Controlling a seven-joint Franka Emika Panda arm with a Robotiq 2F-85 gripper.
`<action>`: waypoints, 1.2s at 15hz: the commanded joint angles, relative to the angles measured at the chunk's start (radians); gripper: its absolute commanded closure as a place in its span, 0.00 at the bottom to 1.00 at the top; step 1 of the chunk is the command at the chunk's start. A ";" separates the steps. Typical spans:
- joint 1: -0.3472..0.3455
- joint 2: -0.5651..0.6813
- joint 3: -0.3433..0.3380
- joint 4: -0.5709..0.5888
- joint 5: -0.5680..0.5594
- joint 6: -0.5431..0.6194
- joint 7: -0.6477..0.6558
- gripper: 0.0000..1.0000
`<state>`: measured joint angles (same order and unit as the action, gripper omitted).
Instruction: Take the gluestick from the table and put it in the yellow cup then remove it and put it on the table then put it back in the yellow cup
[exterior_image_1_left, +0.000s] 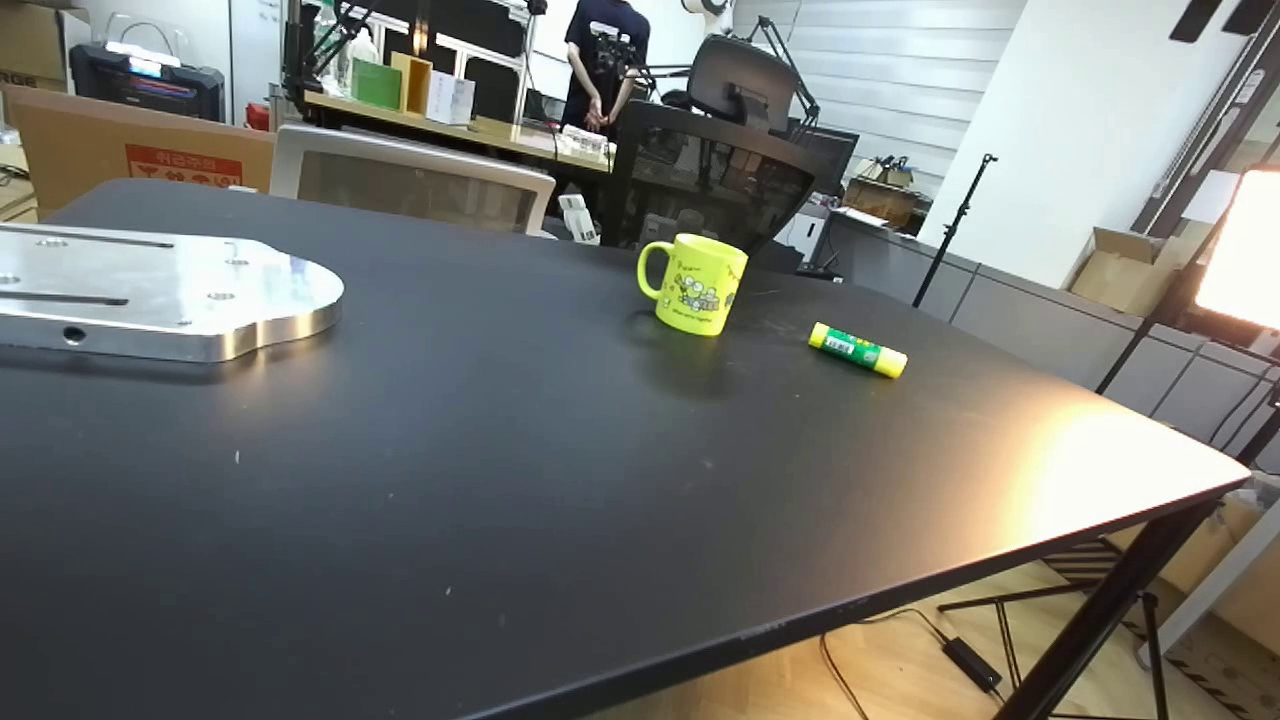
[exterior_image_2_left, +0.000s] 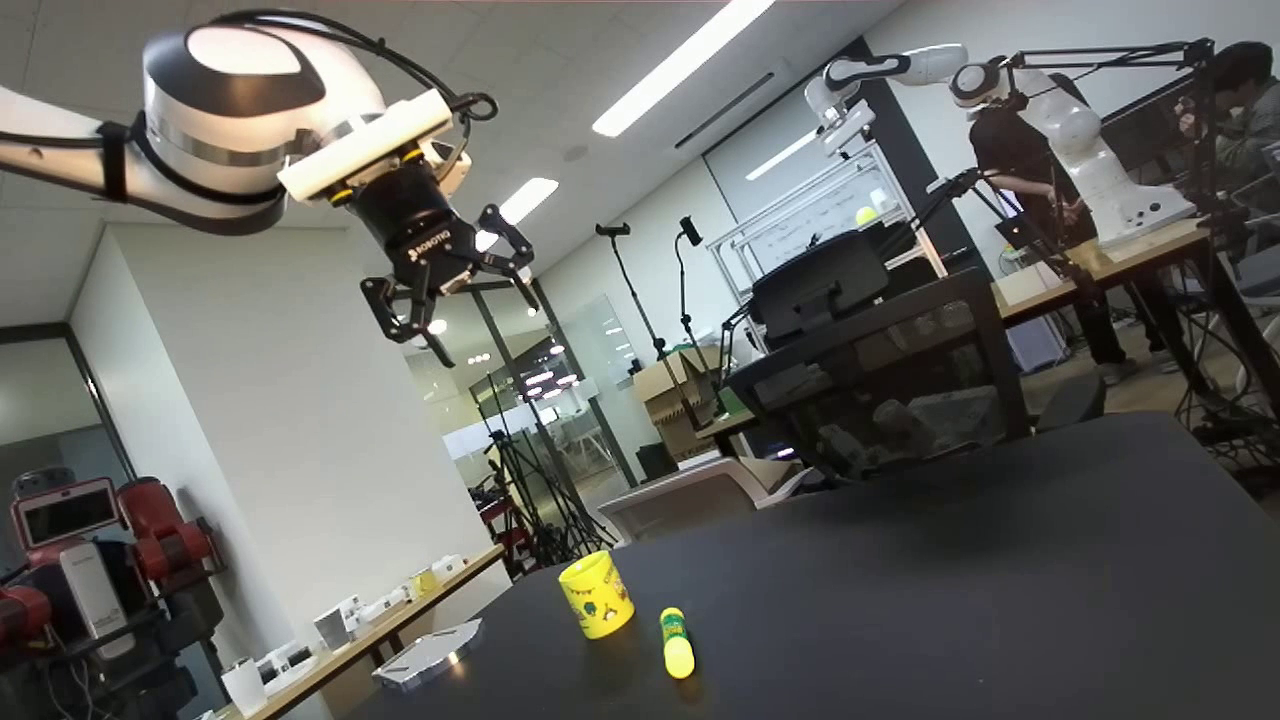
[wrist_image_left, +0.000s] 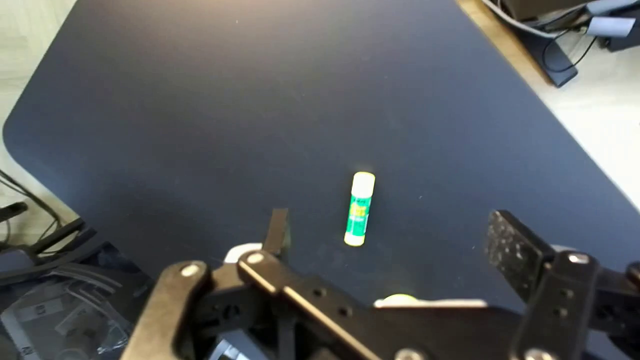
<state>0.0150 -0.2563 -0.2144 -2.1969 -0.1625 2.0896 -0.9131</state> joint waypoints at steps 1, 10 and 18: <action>-0.018 0.153 0.056 0.103 0.071 0.091 0.198 0.00; -0.047 0.522 0.162 0.280 0.134 0.216 0.195 0.00; -0.071 0.632 0.201 0.267 0.086 0.228 0.209 0.00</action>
<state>-0.0283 0.3762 -0.0440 -1.9312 -0.0617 2.3198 -0.7139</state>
